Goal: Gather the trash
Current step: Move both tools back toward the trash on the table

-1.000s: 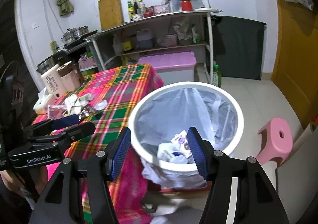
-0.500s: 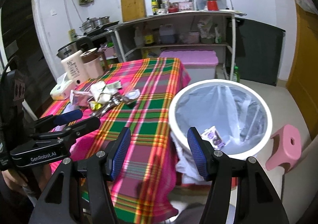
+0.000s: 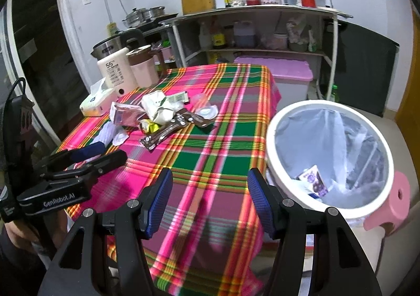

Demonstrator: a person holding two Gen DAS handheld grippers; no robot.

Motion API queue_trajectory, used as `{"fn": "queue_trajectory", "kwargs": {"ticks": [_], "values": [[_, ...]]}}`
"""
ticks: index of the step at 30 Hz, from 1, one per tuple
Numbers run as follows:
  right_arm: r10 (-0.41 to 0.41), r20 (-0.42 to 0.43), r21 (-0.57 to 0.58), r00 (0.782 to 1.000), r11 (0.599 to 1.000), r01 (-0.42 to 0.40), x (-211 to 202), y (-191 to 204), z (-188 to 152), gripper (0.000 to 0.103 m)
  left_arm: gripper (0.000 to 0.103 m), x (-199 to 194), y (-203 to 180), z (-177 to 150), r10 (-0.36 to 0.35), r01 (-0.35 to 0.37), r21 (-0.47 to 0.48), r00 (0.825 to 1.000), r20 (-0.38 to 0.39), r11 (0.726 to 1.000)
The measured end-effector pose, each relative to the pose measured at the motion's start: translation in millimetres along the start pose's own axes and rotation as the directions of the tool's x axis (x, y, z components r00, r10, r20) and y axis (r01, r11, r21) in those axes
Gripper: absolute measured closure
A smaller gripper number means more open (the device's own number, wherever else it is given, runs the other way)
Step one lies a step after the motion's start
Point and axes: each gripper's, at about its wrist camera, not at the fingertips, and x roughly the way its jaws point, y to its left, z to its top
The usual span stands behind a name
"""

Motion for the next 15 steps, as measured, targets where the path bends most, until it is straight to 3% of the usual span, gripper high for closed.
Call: {"fn": "queue_trajectory", "kwargs": {"ticks": [7,15], "values": [[0.012,-0.018,-0.043,1.0,0.999,-0.012,27,10,13,0.043,0.03,-2,40,6,0.058,-0.056,-0.053,0.998,0.021,0.997],[0.01,-0.05,-0.09,0.999,0.996,-0.014,68,13,36,0.043,0.03,7,82,10,0.178,-0.175,-0.1,0.984,0.018,0.979]]}}
